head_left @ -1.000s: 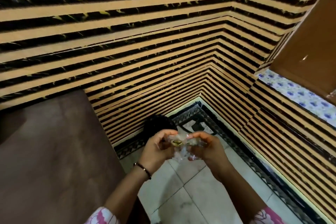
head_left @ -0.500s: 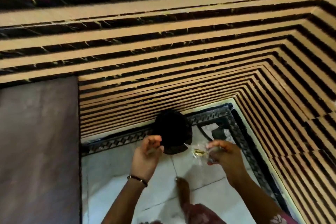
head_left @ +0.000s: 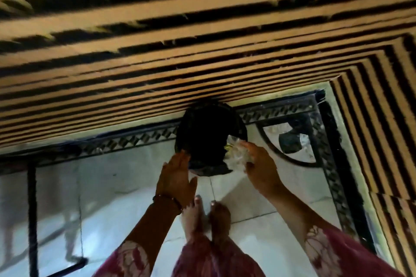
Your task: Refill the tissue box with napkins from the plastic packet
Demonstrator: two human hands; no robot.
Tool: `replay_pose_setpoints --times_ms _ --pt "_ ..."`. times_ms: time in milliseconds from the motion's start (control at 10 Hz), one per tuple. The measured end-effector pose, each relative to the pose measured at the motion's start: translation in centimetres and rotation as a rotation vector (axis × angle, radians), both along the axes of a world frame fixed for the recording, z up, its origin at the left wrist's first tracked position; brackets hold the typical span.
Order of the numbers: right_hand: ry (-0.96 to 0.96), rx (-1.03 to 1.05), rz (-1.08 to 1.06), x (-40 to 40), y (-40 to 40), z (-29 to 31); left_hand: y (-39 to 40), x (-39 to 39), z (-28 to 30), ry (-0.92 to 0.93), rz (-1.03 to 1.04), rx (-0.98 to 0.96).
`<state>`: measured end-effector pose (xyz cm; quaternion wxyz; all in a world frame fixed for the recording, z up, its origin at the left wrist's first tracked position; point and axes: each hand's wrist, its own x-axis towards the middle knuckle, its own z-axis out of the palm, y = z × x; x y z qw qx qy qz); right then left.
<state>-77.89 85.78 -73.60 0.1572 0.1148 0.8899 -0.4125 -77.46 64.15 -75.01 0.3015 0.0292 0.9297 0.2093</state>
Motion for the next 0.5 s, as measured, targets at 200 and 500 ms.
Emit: replay_pose_setpoints --times_ms 200,500 --pt "-0.053 0.003 0.007 -3.9 -1.9 -15.0 2.8 -0.7 -11.6 -0.118 -0.224 -0.217" --pt "-0.221 0.001 -0.042 -4.1 -2.4 -17.7 2.7 -2.5 -14.7 -0.188 -0.245 -0.165"
